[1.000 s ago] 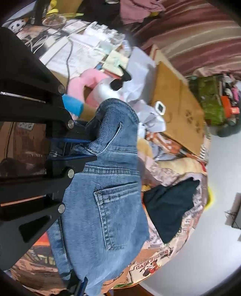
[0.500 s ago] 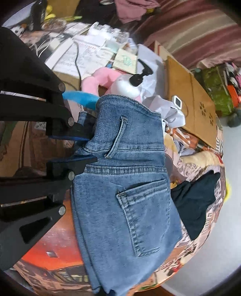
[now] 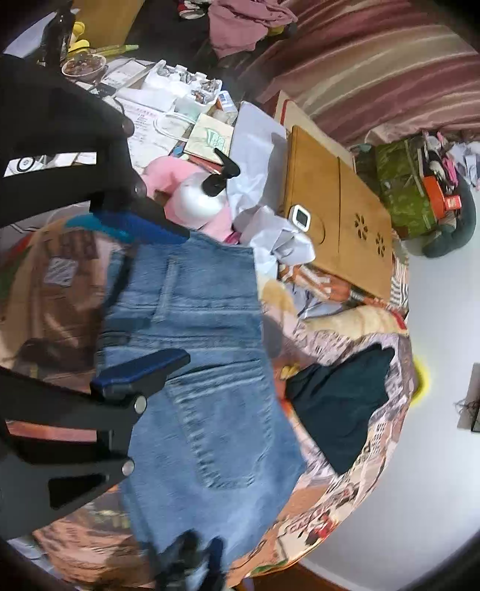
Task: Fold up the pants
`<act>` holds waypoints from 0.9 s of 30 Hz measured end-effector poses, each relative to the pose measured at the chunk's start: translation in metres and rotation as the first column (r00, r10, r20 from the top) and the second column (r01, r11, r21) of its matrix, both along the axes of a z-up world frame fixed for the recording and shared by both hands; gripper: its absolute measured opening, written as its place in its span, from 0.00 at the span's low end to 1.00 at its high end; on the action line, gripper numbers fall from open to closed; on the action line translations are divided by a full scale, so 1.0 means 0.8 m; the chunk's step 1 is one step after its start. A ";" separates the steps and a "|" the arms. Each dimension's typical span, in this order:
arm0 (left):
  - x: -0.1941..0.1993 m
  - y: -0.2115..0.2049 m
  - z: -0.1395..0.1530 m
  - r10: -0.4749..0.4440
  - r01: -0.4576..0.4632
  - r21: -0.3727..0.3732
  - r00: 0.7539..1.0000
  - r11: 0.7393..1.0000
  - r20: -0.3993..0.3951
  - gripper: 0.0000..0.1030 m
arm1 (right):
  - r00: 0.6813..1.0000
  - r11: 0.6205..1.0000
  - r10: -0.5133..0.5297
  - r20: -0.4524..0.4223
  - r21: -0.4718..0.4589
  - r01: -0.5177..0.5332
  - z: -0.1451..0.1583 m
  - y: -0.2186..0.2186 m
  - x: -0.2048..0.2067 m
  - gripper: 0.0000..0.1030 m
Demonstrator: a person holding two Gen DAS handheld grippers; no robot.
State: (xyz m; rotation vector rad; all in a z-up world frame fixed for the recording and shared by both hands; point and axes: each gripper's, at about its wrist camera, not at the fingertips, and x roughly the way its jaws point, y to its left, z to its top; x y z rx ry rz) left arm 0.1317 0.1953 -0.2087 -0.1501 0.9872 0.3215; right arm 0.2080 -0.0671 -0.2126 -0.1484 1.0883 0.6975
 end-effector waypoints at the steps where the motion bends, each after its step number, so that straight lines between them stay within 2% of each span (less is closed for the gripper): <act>1: 0.006 0.005 -0.007 0.027 -0.027 -0.013 1.000 1.000 -0.008 0.62 | 0.999 1.000 0.018 0.044 -0.013 -0.017 0.001 0.001 -0.010 0.68; 3: 0.013 0.013 -0.023 0.050 -0.052 -0.046 0.998 0.998 -0.025 0.62 | 0.997 0.999 0.035 0.071 -0.043 -0.032 0.003 0.005 -0.022 0.70; 7: 0.025 0.022 -0.080 0.086 -0.089 -0.020 0.986 0.996 -0.140 0.64 | 0.997 0.999 0.027 0.071 -0.036 -0.024 0.007 -0.001 -0.021 0.71; 8: 0.025 0.022 -0.090 0.075 -0.081 -0.033 0.985 0.996 -0.155 0.67 | 0.997 0.999 0.026 0.067 -0.030 -0.024 0.008 -0.002 -0.018 0.70; 10: 0.015 0.024 -0.101 0.076 -0.081 -0.034 0.988 0.996 -0.135 0.76 | 0.998 0.999 0.026 0.062 -0.025 -0.024 0.010 -0.005 -0.019 0.70; 14: 0.008 0.021 -0.091 0.047 -0.052 -0.028 0.987 0.998 -0.155 0.77 | 0.998 1.000 0.020 0.060 -0.010 -0.019 0.017 -0.020 -0.020 0.70; 18: 0.004 0.014 -0.078 0.042 -0.038 0.023 0.984 0.999 -0.175 0.76 | 0.997 1.000 -0.008 0.074 -0.010 0.009 0.021 -0.040 -0.013 0.70; 22: 0.008 0.006 -0.056 0.039 -0.040 -0.006 0.987 0.999 -0.156 0.76 | 0.994 0.997 -0.078 0.078 -0.006 0.079 0.022 -0.071 -0.001 0.70; 24: 0.016 -0.006 -0.042 0.022 -0.024 -0.014 0.991 1.000 -0.134 0.76 | 0.992 0.994 -0.109 0.061 -0.008 0.110 0.019 -0.088 0.006 0.71; 27: 0.034 -0.035 -0.023 -0.023 0.024 0.013 0.994 1.000 -0.105 0.76 | 0.988 0.989 -0.150 -0.024 -0.018 0.149 -0.001 -0.122 0.017 0.75</act>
